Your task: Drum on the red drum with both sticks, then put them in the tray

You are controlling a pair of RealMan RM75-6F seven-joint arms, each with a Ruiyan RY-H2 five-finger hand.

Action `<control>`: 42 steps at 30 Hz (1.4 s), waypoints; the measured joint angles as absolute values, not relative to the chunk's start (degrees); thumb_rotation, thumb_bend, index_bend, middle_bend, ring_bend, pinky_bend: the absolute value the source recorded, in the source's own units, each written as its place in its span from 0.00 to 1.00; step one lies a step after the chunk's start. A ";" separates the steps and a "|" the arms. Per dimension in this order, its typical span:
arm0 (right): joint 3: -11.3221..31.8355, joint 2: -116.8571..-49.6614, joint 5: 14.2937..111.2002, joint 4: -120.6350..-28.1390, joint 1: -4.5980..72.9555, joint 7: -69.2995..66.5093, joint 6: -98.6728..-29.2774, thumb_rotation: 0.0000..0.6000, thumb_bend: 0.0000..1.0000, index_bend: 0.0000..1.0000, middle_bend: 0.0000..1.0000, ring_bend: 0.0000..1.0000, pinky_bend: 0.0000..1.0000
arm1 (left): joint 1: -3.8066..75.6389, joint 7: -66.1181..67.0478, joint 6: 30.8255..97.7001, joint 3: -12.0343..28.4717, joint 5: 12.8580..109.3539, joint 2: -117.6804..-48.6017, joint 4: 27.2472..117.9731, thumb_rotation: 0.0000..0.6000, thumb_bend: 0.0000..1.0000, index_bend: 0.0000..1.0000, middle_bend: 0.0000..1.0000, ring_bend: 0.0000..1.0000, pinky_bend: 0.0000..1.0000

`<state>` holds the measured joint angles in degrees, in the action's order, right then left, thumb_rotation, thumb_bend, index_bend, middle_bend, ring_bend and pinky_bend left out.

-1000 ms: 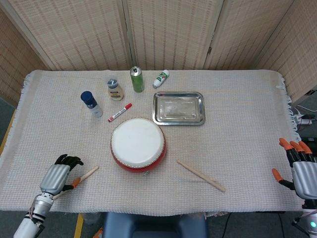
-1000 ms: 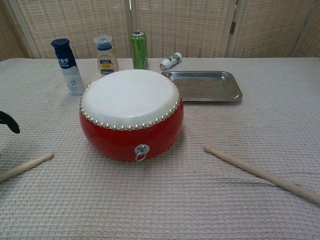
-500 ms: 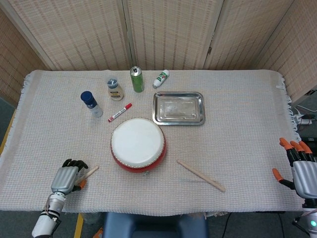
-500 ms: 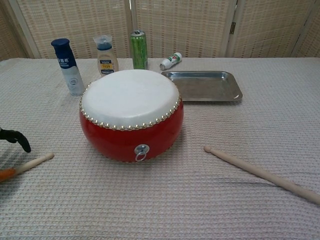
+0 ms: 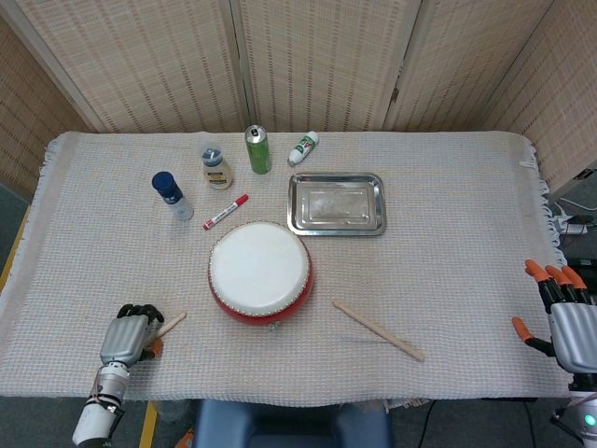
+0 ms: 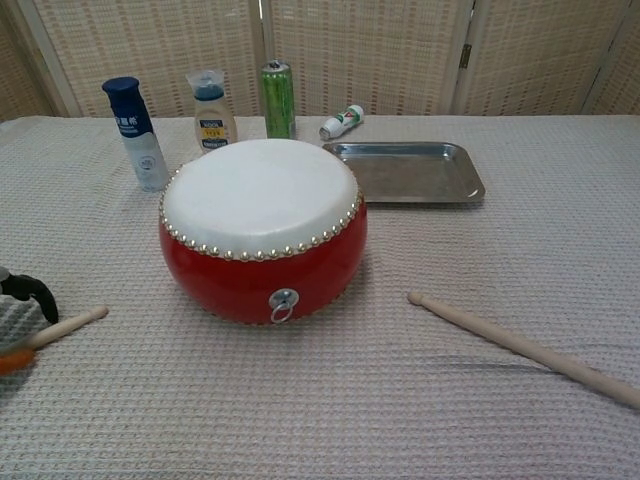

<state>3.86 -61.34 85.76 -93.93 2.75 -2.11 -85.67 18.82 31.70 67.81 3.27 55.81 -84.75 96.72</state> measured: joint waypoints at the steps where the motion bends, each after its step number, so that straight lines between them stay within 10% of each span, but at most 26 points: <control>1: 3.86 -61.35 85.74 -93.92 2.77 -2.12 -85.62 1.00 0.22 0.08 0.17 0.02 0.07 | 18.88 31.68 67.81 3.17 55.99 -84.86 96.65 1.00 0.38 0.40 0.21 0.16 0.11; 28: 3.81 -60.83 85.86 -94.04 2.53 -3.42 -85.94 1.00 0.22 0.07 0.17 0.02 0.07 | 19.29 27.90 69.09 2.03 59.97 -86.98 93.56 1.00 0.45 0.59 0.32 0.23 0.18; 42: 3.67 -60.46 86.94 -95.10 2.17 -3.17 -87.16 1.00 0.22 0.08 0.17 0.02 0.07 | 15.45 -9.81 71.72 5.46 69.27 -81.47 93.91 1.00 0.47 0.62 0.47 0.38 0.30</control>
<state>3.67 -60.46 86.94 -95.10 2.17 -3.17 -87.16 15.45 -9.81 71.72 5.46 69.27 -81.47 93.91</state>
